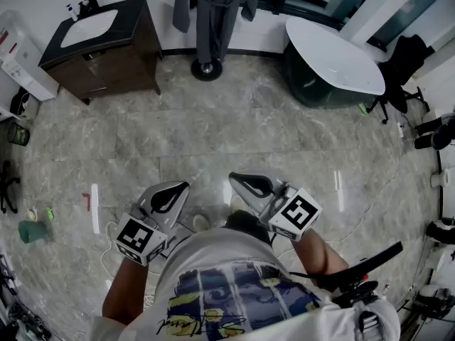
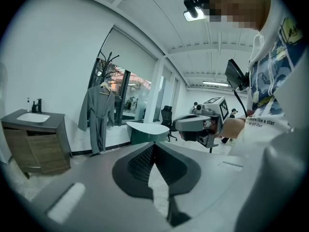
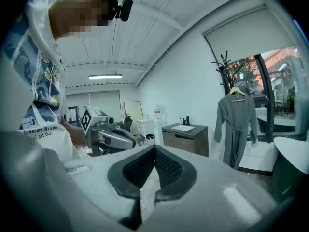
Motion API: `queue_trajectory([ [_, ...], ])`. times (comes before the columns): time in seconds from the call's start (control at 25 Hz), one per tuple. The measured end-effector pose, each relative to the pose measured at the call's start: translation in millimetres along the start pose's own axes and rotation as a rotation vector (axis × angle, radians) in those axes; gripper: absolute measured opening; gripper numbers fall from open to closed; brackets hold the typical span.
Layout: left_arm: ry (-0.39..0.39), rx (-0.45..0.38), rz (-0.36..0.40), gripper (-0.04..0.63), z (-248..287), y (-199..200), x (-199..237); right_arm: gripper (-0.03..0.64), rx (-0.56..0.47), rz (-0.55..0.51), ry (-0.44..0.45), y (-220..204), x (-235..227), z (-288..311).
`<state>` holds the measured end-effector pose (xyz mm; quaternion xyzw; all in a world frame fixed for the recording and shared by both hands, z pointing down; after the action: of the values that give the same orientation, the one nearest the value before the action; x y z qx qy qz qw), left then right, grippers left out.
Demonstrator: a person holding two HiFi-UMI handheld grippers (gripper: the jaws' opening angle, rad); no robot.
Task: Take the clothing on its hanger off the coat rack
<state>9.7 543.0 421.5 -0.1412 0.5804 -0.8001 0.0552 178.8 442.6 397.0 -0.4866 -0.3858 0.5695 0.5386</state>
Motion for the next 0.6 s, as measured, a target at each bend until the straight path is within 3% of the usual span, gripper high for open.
queue_trajectory([
  [0.32, -0.02, 0.024, -0.009, 0.003, 15, -5, 13, 0.002, 0.009, 0.011, -0.003, -1, -15, 9],
  [0.6, 0.006, 0.018, 0.008, 0.003, 69, 11, 46, 0.002, -0.015, -0.001, 0.028, 7, -89, 30],
])
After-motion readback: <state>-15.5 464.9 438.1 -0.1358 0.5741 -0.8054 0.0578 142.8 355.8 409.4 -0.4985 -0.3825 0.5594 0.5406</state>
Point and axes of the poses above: the fingertips, and each gripper's own axes: z forward along the fingers, x to its left, y out of its top, the point moved 7 cm from there along -z, backward along the fingers, and after that the axes turned 10 degrees about y, right-handed, at the moved point
